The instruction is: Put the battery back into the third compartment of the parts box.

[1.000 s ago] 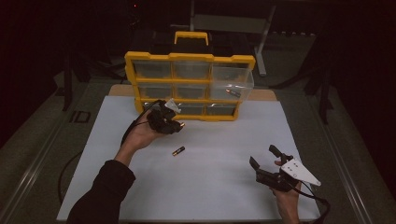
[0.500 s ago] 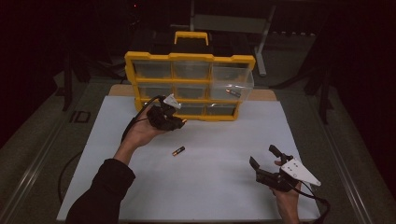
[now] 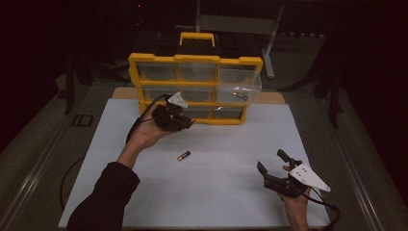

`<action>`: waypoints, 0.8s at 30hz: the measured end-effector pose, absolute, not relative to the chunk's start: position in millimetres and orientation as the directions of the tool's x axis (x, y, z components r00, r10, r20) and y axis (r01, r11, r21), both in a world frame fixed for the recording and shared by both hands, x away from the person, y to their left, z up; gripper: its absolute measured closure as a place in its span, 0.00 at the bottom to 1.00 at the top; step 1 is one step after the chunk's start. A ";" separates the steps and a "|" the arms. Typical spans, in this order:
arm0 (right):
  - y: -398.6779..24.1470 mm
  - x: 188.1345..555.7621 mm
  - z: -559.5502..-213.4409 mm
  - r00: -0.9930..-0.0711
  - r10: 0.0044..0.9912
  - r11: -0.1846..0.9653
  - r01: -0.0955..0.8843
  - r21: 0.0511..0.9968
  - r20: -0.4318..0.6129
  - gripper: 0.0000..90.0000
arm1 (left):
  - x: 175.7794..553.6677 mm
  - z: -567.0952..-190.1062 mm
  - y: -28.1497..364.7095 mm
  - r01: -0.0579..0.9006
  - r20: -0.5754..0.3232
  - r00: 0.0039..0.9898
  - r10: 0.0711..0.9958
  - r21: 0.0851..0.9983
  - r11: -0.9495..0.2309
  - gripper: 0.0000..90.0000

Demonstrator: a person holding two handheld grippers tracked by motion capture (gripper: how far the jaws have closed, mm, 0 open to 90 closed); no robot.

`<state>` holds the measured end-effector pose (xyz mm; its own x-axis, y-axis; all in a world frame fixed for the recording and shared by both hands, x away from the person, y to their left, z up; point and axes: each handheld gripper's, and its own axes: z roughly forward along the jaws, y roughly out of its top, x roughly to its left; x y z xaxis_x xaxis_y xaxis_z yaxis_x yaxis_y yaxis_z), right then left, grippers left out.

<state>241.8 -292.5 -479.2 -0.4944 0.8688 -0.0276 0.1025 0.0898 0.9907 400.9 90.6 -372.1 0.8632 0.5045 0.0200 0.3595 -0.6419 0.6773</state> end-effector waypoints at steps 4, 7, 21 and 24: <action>-292.6 241.8 -479.2 -0.494 0.869 0.090 0.102 0.991 -0.028 0.15 | 400.1 -367.9 90.5 0.356 0.018 0.863 0.506 0.688 -0.633 0.86; -292.7 241.8 -479.2 -0.493 0.869 0.091 0.102 0.991 -0.029 0.15 | 400.0 -365.4 90.7 0.351 0.021 0.863 0.505 0.695 -0.628 0.86; -292.7 241.9 -479.3 -0.491 0.871 0.093 0.104 0.990 -0.030 0.15 | 400.3 -346.2 92.8 0.326 0.030 0.861 0.508 0.734 -0.596 0.86; -292.6 241.9 -479.3 -0.490 0.871 0.093 0.104 0.990 -0.030 0.15 | 400.3 -343.1 92.0 0.321 0.030 0.862 0.506 0.741 -0.590 0.86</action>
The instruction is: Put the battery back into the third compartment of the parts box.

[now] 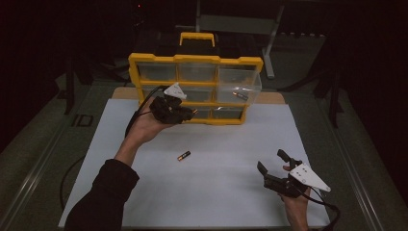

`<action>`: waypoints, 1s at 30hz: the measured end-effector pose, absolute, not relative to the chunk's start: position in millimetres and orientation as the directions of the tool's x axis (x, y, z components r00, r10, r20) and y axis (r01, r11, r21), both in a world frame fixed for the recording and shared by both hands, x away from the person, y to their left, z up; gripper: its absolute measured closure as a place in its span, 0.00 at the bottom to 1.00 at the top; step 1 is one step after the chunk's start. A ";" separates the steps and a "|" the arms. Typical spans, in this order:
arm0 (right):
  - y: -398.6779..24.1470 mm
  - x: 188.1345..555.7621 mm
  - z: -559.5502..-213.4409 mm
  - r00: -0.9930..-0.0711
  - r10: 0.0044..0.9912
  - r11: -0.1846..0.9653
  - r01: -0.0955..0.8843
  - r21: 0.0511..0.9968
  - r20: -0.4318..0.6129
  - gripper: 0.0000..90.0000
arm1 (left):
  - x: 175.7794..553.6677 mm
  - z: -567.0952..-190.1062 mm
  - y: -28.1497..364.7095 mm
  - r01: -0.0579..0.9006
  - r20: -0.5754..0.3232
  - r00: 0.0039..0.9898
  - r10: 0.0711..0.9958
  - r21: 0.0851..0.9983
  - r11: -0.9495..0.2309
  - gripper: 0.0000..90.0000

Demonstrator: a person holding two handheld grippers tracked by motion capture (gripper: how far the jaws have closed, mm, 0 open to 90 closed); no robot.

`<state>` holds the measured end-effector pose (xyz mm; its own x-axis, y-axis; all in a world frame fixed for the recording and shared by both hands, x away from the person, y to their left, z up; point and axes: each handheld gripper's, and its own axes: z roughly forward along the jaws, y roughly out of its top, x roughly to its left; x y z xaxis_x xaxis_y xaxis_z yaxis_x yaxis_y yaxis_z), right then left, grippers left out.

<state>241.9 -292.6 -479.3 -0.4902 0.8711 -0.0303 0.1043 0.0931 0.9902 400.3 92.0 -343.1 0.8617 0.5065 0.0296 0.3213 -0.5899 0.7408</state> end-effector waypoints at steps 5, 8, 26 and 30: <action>-292.5 242.0 -479.4 -0.490 0.871 0.093 0.104 0.990 -0.030 0.15 | 400.4 -339.1 91.0 0.313 0.038 0.864 0.502 0.740 -0.595 0.86; -292.5 242.0 -479.4 -0.491 0.871 0.092 0.104 0.990 -0.030 0.15 | 400.6 -336.6 90.0 0.309 0.039 0.864 0.501 0.746 -0.590 0.86; -292.4 242.0 -479.5 -0.491 0.871 0.093 0.105 0.990 -0.030 0.15 | 403.3 -320.6 87.8 0.285 0.051 0.862 0.505 0.775 -0.564 0.86; -292.3 242.0 -479.5 -0.491 0.871 0.093 0.105 0.990 -0.029 0.15 | 403.8 -317.0 86.9 0.277 0.056 0.861 0.505 0.781 -0.560 0.86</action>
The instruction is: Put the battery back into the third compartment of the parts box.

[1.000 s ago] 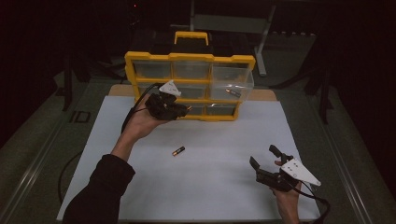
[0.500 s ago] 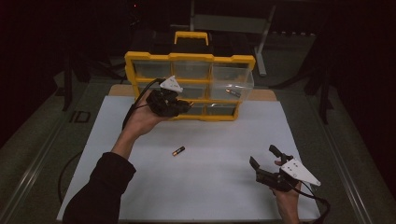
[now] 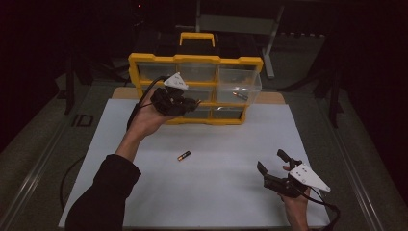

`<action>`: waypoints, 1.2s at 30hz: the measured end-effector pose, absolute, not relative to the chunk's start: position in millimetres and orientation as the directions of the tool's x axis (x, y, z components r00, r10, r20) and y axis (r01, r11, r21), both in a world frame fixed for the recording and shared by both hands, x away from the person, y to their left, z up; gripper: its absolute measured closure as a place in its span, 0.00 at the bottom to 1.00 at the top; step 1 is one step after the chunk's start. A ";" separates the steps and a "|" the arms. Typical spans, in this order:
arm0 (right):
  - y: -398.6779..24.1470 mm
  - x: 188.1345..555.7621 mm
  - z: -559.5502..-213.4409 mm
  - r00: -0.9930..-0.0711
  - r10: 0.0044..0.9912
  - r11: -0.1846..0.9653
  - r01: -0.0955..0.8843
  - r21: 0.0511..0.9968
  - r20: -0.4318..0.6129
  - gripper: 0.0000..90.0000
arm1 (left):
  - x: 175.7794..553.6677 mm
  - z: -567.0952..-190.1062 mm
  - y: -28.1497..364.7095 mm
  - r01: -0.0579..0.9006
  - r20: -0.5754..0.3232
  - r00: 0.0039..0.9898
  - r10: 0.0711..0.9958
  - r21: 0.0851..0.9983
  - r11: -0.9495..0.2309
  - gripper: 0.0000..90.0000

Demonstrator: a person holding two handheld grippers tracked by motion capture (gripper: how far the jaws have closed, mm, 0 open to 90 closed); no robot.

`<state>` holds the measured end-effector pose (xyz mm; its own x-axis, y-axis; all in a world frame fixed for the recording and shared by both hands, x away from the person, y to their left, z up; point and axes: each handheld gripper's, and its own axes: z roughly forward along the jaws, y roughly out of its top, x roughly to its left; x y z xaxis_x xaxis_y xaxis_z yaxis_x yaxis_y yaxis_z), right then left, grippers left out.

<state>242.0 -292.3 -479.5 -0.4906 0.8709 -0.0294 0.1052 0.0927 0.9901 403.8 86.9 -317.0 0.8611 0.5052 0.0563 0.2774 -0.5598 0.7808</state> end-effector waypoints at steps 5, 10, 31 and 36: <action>-292.3 242.1 -479.5 -0.491 0.871 0.093 0.105 0.990 -0.030 0.15 | 404.5 -312.4 85.7 0.273 0.057 0.859 0.509 0.791 -0.548 0.86; -292.3 242.0 -479.4 -0.492 0.870 0.093 0.104 0.990 -0.030 0.15 | 406.0 -308.4 85.7 0.273 0.052 0.853 0.519 0.803 -0.530 0.86; -291.5 241.9 -479.6 -0.495 0.868 0.092 0.105 0.990 -0.028 0.15 | 410.1 -296.2 82.3 0.257 0.057 0.842 0.536 0.831 -0.493 0.86; -291.6 241.8 -479.5 -0.495 0.869 0.090 0.104 0.990 -0.027 0.15 | 410.6 -293.1 81.4 0.249 0.053 0.845 0.532 0.841 -0.480 0.86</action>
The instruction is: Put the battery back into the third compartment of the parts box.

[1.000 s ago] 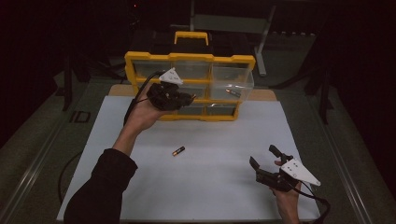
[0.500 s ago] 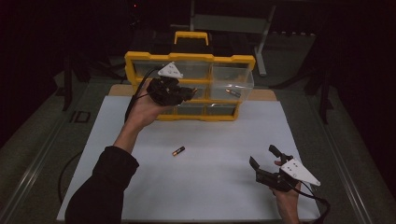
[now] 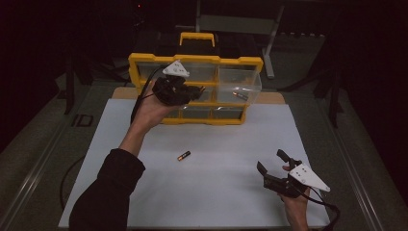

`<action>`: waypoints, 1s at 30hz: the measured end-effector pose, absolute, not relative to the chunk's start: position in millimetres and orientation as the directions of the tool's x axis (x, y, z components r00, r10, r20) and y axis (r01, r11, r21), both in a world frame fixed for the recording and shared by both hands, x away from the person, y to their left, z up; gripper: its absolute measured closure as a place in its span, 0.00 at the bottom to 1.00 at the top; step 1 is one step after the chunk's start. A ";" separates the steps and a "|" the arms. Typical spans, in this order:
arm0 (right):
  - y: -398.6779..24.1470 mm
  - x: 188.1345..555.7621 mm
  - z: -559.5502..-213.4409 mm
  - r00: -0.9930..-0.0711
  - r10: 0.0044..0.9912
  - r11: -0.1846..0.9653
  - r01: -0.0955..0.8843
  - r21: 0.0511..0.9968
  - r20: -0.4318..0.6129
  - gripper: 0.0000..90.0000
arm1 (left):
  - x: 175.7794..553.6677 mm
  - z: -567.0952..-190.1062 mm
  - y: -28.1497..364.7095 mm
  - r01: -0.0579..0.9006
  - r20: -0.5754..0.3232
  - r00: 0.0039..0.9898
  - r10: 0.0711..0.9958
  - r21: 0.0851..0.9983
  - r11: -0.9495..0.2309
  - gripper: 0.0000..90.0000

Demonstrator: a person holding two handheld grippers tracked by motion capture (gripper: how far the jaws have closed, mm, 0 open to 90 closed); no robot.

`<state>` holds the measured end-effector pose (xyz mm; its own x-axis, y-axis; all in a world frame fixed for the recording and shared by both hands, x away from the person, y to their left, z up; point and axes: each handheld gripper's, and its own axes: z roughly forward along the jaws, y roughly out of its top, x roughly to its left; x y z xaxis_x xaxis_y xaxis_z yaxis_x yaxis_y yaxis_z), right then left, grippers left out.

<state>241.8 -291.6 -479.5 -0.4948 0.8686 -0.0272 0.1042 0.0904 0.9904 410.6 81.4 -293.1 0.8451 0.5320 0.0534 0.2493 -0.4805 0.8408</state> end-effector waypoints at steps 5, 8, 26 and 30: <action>-291.7 241.9 -479.5 -0.494 0.869 0.091 0.104 0.990 -0.028 0.15 | 410.5 -289.5 79.2 0.241 0.058 0.845 0.532 0.847 -0.475 0.86; -291.7 241.7 -479.4 -0.494 0.869 0.090 0.104 0.990 -0.027 0.15 | 411.5 -286.2 78.6 0.232 0.056 0.844 0.534 0.859 -0.457 0.86; -291.6 241.8 -479.5 -0.495 0.868 0.089 0.105 0.991 -0.026 0.15 | 413.8 -272.5 77.1 0.189 0.055 0.849 0.526 0.897 -0.400 0.86; -291.6 241.9 -479.5 -0.495 0.868 0.089 0.105 0.990 -0.026 0.15 | 414.7 -270.9 77.2 0.187 0.049 0.848 0.528 0.904 -0.385 0.86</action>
